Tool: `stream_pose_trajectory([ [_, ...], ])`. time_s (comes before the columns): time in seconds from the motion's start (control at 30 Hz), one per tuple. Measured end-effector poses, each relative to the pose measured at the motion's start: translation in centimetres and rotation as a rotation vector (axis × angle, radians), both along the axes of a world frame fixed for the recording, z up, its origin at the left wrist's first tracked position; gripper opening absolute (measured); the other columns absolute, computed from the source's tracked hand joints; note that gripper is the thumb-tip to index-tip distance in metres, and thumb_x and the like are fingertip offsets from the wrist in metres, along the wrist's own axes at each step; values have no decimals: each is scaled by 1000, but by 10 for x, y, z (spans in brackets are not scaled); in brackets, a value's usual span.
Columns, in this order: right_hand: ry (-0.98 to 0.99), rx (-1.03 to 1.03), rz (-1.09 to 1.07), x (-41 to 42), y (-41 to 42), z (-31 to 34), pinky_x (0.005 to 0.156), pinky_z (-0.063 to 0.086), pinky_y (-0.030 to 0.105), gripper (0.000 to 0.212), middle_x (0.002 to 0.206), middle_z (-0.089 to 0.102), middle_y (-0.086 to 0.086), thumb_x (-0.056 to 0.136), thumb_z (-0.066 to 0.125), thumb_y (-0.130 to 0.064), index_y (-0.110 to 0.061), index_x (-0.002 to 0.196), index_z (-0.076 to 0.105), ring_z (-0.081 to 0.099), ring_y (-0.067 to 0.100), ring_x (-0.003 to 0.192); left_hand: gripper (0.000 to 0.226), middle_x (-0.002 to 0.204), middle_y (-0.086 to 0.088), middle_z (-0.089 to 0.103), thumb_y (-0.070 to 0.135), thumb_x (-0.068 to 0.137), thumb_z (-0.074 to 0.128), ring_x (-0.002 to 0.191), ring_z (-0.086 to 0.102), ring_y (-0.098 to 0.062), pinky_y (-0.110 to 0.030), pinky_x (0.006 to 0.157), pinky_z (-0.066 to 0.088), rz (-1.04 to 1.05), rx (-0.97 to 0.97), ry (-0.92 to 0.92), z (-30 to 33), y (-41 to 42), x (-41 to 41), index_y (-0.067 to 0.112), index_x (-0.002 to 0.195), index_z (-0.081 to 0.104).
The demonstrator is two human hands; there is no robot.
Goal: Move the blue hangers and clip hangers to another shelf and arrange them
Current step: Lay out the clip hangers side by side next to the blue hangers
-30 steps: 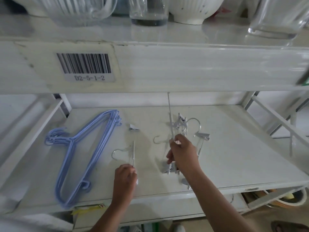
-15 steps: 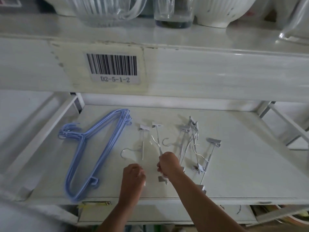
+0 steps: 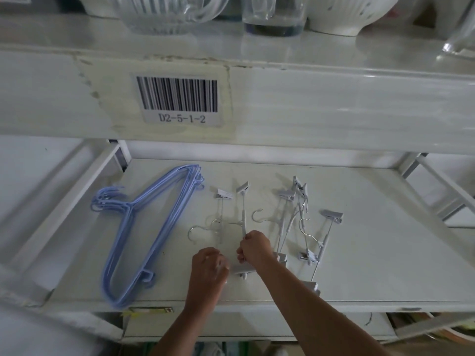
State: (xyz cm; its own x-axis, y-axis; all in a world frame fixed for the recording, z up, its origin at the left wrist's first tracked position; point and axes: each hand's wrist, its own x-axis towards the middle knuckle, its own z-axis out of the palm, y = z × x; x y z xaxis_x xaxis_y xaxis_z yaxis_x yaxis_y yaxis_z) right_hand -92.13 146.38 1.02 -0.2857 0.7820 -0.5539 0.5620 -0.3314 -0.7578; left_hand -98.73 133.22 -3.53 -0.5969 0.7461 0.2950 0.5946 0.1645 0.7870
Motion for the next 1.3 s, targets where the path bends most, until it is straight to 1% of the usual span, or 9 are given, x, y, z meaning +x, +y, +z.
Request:
stream_pose_trajectory([
  [0.17, 11, 40, 16, 5, -5, 0, 48, 47, 23, 17, 78, 65, 12, 81, 43, -5, -8, 80, 60, 59, 22, 58, 17, 89, 14, 55, 30, 65, 51, 92, 49, -6, -28, 79, 44, 9, 29, -38, -5, 2, -6, 14, 63, 58],
  [0.33, 47, 6, 7, 20, -8, -7, 57, 45, 23, 23, 68, 66, 2, 78, 46, -12, -11, 84, 67, 61, 17, 62, 16, 108, 11, 54, 40, 74, 59, 106, 46, 2, -2, 83, 38, -85, 75, -100, -14, -3, -6, 26, 83, 62],
  [0.4, 82, 32, -8, 28, -12, -16, 59, 46, 24, 27, 72, 67, -2, 80, 48, -17, -14, 99, 68, 62, 14, 68, 16, 109, 4, 54, 41, 74, 61, 107, 47, 1, -2, 84, 39, -89, 101, -118, -13, -4, -6, 33, 88, 61],
  [0.5, 138, 45, -95, 40, -13, -27, 76, 55, 35, 43, 82, 72, -1, 80, 51, -24, -16, 120, 63, 70, 17, 83, 20, 108, -2, 56, 40, 74, 62, 106, 49, -1, -3, 85, 39, -94, 103, -114, -15, -3, -8, 29, 90, 62],
  [0.67, 192, 33, -225, 65, 0, -27, 71, 49, 31, 44, 82, 71, 6, 87, 50, -16, -18, 131, 53, 63, 17, 71, 22, 106, -2, 57, 38, 74, 63, 103, 54, -13, -5, 83, 41, -95, 112, -122, -21, 1, -11, 21, 87, 64],
  [0.8, 192, 43, -308, 90, 18, -22, 67, 47, 27, 43, 86, 72, 10, 90, 49, -11, -16, 132, 50, 61, 14, 65, 22, 106, -1, 56, 39, 75, 61, 102, 54, -12, -5, 82, 41, -101, 120, -118, -21, 1, -11, 21, 87, 64],
  [0.93, 89, 113, -394, 126, 40, -23, 77, 50, 32, 45, 75, 75, 2, 86, 52, -12, -14, 131, 53, 61, 17, 67, 18, 107, 2, 57, 40, 74, 60, 104, 51, -5, -2, 84, 38, -107, 146, -132, -20, 0, -9, 28, 87, 62],
  [1.1, -16, 274, -374, 159, 46, -9, 63, 50, 29, 40, 80, 70, 5, 86, 49, -6, -10, 125, 56, 65, 19, 65, 25, 108, 0, 56, 41, 74, 59, 107, 51, -3, -4, 85, 40, -102, 144, -126, -25, 1, -9, 20, 88, 65],
  [1.3, -498, 682, -163, 184, 32, -4, 62, 40, 30, 33, 118, 47, 0, 85, 54, -11, -20, 116, 56, 56, 26, 97, 21, 108, 3, 57, 40, 75, 60, 104, 53, -6, -7, 83, 43, -110, 155, -129, -23, 0, -9, 24, 88, 64],
])
